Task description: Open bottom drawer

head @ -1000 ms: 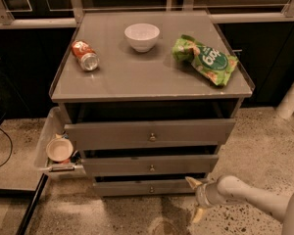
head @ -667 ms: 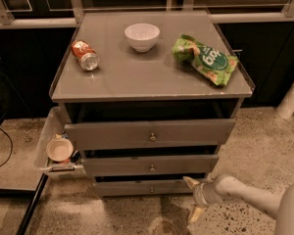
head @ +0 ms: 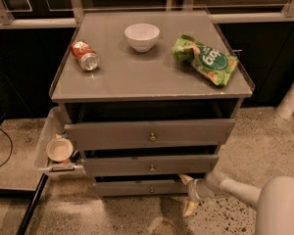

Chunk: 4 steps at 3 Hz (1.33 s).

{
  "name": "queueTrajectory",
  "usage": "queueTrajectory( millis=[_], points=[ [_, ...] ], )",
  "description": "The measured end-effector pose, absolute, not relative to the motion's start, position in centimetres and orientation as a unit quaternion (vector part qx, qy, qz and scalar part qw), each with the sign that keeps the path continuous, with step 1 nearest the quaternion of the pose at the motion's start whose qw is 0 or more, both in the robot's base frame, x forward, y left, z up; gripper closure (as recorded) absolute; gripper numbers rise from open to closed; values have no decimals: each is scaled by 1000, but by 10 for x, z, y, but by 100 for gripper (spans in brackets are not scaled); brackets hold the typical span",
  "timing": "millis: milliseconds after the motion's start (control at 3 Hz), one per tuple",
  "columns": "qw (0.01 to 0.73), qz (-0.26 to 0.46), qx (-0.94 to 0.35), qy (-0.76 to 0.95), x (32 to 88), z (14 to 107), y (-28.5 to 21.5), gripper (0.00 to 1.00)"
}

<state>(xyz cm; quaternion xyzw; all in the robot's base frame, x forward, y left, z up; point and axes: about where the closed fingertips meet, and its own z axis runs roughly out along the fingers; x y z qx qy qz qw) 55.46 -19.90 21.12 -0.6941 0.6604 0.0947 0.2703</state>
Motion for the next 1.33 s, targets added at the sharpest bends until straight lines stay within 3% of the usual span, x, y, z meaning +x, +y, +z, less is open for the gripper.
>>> queueTrajectory(
  millis=[1333],
  points=[
    [305, 33, -719, 623, 596, 179, -206, 0]
  ],
)
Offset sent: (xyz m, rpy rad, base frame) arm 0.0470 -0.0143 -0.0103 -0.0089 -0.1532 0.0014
